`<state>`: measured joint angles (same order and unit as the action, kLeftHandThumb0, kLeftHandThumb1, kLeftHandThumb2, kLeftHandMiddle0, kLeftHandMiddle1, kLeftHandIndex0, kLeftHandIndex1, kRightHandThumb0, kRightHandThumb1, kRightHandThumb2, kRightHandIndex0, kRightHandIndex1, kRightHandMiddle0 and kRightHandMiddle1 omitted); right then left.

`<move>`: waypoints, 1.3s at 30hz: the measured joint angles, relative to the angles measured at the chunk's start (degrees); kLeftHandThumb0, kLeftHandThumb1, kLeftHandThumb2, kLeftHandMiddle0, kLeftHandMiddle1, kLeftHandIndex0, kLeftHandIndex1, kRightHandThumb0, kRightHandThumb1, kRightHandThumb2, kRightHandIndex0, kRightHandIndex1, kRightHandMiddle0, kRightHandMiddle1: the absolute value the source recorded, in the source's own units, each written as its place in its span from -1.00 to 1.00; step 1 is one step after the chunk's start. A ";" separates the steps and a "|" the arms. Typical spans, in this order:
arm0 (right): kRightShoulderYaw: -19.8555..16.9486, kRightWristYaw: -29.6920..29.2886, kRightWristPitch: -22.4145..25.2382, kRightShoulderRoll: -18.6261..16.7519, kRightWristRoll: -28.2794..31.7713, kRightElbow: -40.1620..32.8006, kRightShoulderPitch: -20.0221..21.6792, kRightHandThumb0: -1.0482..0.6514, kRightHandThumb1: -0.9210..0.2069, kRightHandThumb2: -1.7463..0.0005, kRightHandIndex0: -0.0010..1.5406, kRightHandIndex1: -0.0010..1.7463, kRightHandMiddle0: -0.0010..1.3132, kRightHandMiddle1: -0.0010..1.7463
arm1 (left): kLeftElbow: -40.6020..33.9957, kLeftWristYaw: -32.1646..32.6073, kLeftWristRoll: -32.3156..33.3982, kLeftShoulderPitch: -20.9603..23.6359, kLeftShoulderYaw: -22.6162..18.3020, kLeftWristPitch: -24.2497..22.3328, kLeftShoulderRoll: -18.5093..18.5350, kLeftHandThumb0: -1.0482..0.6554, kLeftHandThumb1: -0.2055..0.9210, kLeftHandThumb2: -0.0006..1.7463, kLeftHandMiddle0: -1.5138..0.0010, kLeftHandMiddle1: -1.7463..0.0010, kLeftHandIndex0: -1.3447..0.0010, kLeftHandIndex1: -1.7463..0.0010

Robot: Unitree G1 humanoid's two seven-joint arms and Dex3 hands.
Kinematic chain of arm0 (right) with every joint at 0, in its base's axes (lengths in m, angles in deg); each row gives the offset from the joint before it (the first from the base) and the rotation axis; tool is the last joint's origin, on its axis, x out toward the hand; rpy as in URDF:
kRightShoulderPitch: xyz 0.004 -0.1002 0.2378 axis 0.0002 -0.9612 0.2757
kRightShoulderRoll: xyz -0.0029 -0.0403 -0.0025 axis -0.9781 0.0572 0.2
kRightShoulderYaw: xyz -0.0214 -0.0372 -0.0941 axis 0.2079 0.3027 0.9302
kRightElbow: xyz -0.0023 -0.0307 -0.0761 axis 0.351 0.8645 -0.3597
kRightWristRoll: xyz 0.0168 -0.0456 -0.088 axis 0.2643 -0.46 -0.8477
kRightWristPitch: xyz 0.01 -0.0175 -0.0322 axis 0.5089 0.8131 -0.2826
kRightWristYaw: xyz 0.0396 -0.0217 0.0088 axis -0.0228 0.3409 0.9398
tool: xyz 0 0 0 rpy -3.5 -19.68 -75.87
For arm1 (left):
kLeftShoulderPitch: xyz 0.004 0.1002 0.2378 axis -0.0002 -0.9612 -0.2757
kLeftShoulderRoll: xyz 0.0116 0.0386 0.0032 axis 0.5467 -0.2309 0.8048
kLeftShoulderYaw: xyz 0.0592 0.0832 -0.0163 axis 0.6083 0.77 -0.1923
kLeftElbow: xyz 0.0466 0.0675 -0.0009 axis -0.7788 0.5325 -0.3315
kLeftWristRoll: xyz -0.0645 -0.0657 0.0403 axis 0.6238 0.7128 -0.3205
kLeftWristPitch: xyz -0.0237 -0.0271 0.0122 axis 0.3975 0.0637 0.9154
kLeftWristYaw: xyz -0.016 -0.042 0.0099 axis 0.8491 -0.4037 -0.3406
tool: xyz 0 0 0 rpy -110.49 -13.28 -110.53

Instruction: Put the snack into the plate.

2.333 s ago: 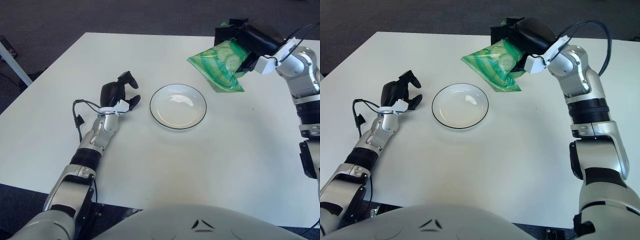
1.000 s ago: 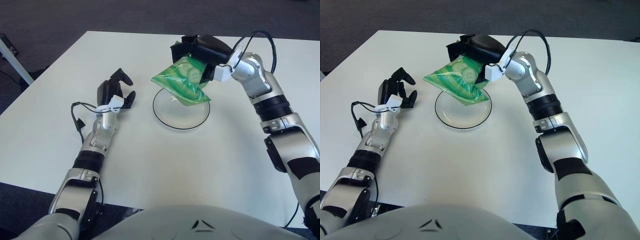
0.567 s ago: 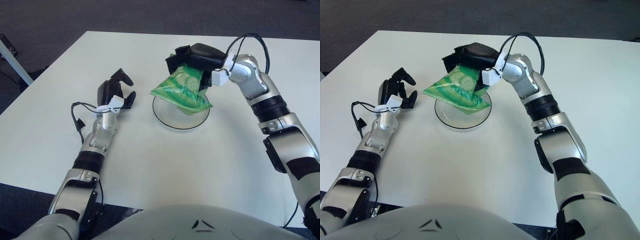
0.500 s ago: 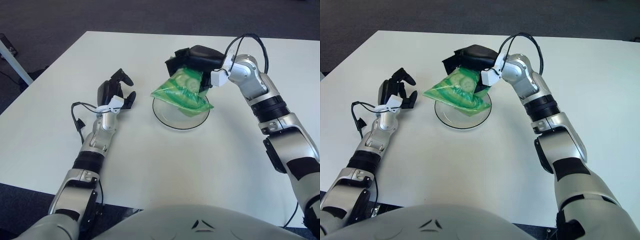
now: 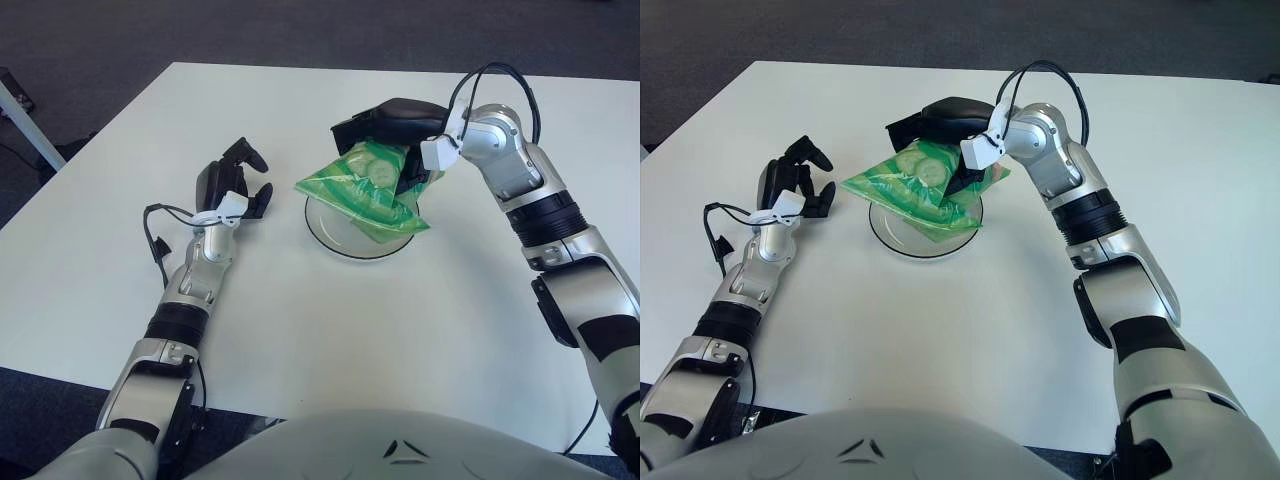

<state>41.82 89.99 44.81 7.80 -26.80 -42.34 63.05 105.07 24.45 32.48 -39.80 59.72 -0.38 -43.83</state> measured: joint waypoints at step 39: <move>0.89 6.17 -12.19 1.68 0.61 9.82 1.39 -0.82 -0.40 0.47 -1.00 -1.00 -1.00 -0.72 | 0.17 2.11 -2.97 0.02 0.96 3.00 0.15 -0.39 -0.27 0.66 -0.73 -1.00 -0.05 -1.00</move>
<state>42.71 96.16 32.62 9.49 -26.19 -32.52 64.45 105.24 26.56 29.51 -39.77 60.67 2.61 -43.68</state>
